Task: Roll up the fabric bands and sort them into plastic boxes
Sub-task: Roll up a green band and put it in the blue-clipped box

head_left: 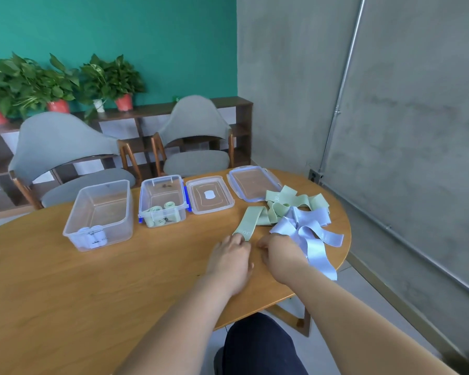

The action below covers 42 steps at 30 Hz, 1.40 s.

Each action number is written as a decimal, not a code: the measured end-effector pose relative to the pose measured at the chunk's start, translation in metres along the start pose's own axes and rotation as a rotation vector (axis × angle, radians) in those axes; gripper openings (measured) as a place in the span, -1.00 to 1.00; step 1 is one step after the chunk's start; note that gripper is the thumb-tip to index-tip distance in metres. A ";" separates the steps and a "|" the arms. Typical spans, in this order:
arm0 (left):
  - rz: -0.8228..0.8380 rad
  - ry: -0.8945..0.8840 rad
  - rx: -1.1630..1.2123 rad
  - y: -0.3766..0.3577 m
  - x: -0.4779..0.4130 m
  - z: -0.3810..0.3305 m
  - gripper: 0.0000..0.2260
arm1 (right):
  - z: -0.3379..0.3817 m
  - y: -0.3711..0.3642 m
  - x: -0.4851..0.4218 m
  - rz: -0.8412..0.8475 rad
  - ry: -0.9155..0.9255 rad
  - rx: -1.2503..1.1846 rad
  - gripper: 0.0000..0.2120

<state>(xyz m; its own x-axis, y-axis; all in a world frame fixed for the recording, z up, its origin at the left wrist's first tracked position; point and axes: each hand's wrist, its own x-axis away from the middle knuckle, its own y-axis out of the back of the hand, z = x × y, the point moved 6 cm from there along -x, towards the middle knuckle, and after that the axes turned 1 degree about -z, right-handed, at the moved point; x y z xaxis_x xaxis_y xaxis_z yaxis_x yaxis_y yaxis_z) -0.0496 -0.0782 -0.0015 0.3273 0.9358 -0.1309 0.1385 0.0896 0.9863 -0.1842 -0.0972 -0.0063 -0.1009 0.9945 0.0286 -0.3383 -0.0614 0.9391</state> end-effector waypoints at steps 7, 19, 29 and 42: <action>-0.073 0.029 0.017 -0.024 -0.014 0.015 -0.60 | 0.014 -0.018 -0.019 -0.086 0.113 -0.039 -0.61; -0.274 0.085 0.246 -0.027 0.002 0.039 -0.74 | 0.031 -0.037 -0.042 -0.231 -0.035 -0.035 -0.70; -0.328 0.258 0.283 -0.028 0.002 0.059 -0.59 | 0.039 -0.045 -0.029 -0.459 0.084 -0.011 -0.77; -0.398 0.447 0.834 -0.033 0.005 0.083 -0.73 | 0.055 -0.040 -0.020 -0.560 0.226 -0.065 -0.82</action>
<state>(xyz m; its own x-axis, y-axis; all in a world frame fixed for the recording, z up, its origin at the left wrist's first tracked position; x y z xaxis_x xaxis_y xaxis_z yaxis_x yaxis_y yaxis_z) 0.0245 -0.1047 -0.0433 -0.2384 0.9469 -0.2158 0.8222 0.3150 0.4740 -0.1170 -0.1095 -0.0256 -0.0846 0.8348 -0.5441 -0.4526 0.4543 0.7674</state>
